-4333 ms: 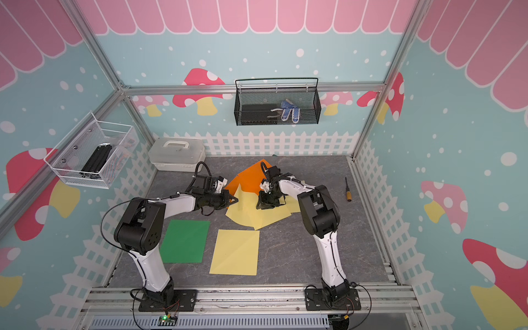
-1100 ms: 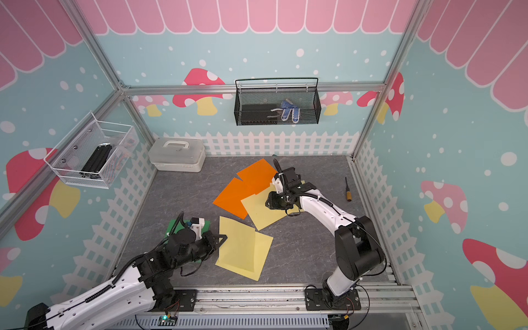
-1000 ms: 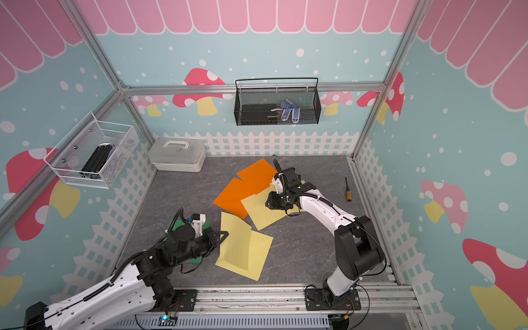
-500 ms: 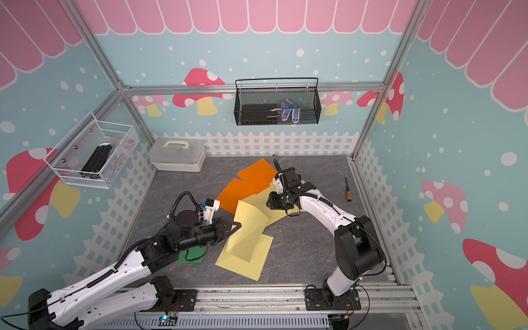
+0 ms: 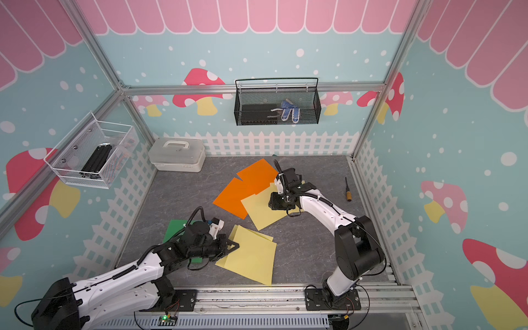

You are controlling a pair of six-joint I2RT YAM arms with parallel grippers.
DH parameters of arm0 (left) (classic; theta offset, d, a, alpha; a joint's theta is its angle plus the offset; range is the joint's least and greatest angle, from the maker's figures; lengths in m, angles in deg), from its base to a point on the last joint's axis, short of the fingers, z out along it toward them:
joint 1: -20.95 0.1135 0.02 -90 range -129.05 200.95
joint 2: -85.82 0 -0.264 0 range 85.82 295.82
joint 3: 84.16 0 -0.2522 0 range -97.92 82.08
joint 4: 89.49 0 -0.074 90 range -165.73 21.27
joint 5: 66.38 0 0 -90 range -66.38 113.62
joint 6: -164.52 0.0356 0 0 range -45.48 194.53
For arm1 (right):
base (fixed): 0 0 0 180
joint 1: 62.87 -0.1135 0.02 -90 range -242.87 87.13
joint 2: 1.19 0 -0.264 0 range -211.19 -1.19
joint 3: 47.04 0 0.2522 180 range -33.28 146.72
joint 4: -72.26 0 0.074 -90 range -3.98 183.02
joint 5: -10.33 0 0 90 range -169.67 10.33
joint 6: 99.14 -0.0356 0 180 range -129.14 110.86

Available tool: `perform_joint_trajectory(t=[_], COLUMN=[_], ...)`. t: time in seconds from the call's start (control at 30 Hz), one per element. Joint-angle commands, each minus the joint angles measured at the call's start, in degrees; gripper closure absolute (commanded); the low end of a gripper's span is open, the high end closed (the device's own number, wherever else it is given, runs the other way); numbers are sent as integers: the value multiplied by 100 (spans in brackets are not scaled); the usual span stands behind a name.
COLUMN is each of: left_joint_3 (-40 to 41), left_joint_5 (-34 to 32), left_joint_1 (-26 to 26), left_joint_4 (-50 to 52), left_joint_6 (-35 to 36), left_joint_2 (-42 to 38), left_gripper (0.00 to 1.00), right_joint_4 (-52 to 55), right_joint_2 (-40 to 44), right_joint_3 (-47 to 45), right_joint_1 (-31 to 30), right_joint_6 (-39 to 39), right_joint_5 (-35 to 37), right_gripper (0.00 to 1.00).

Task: Sort the scattered colored papers by color
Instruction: Place the colored paper.

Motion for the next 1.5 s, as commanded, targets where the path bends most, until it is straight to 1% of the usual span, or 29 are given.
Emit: perform_joint_trajectory(t=[0.0,0.13,0.37,0.63,0.9,1.03,1.1,1.17,1.2,1.23,1.27,1.33,1.47], left_joint_3=[198,252,207,247,219,228,246,283,309,329,350,395,481], left_joint_5=[157,256,299,388,550,561,535,506,509,494,476,443,395], left_joint_1=[250,462,555,773,1142,1183,1197,1213,1230,1233,1243,1270,1334], left_joint_4=[-342,-189,-109,30,266,295,324,332,341,339,347,401,524], left_joint_6=[41,274,505,773,1096,1141,1154,1141,1129,1111,1104,1074,1014], left_joint_2=[-34,21,221,384,445,510,522,507,490,463,412,324,95], left_gripper=[100,100,100,100,100,100,98,93,93,92,88,86,71], right_joint_4=[72,37,39,66,68,85,83,95,95,95,95,95,95], right_joint_2=[76,100,77,60,25,12,0,-15,-22,-27,-27,-36,-56], right_joint_3=[-91,-127,-136,-145,-127,-118,-110,-102,-101,-101,-101,-101,-74], right_joint_1=[29,31,29,33,31,31,31,31,32,27,31,31,31], right_joint_6=[41,31,31,66,75,86,84,84,84,85,84,84,84], right_joint_5=[-31,-28,-64,-55,-76,-73,-77,-89,-89,-87,-90,-100,-116], right_gripper=[58,59,59,59,59,59,59,59,59,58,59,59,59])
